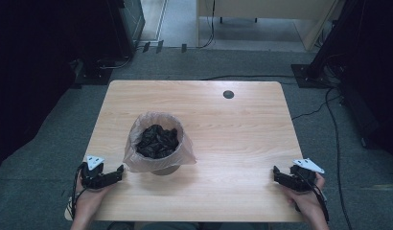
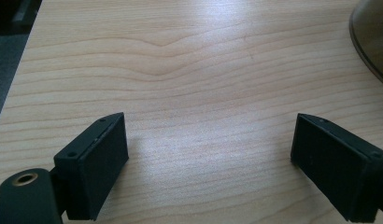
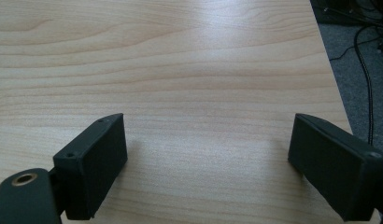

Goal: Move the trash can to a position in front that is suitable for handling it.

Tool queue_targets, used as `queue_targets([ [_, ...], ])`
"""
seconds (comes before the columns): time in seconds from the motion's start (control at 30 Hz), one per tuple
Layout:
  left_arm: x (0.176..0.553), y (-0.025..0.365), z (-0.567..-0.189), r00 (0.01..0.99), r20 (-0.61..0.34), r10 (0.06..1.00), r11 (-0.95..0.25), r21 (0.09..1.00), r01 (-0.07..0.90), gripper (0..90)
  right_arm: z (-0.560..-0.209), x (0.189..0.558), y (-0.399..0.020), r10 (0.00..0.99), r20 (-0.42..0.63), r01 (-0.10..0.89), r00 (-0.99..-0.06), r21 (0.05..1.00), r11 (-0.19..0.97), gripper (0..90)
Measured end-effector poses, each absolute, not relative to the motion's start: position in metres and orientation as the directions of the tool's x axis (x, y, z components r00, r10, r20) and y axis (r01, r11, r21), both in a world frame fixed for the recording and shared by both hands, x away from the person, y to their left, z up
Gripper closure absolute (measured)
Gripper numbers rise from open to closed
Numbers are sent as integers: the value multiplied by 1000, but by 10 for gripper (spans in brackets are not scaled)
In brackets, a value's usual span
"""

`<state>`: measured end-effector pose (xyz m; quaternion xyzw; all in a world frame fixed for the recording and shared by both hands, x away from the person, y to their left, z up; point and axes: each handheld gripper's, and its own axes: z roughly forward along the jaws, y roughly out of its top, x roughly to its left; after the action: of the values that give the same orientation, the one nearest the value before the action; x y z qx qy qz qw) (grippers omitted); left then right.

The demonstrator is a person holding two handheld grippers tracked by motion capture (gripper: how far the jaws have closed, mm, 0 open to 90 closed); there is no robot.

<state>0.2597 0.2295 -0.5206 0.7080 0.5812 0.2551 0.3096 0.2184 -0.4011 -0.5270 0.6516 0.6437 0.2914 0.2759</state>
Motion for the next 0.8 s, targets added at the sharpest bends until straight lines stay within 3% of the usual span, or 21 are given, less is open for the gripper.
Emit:
queue_targets([
  [0.17,260,229,-519,173,2,985,-117,743,659,154,-527,218,-401,1000,25,678,2,735,-19,115],
  [0.23,263,229,-516,127,-15,992,-74,743,665,269,-527,218,-401,1000,24,676,5,736,-21,133],
  [0.3,269,226,-508,108,-29,994,-47,762,646,283,-527,218,-401,1000,25,673,12,739,-26,144],
  [0.4,277,222,-496,84,-82,993,15,797,604,387,-527,218,-401,1000,25,672,13,740,-27,151],
  [0.6,293,204,-477,119,-113,986,31,838,544,574,-527,218,-401,999,26,670,19,742,-32,161],
  [0.8,311,185,-456,184,-212,960,93,858,505,674,-527,220,-399,998,25,669,50,741,-52,161],
])
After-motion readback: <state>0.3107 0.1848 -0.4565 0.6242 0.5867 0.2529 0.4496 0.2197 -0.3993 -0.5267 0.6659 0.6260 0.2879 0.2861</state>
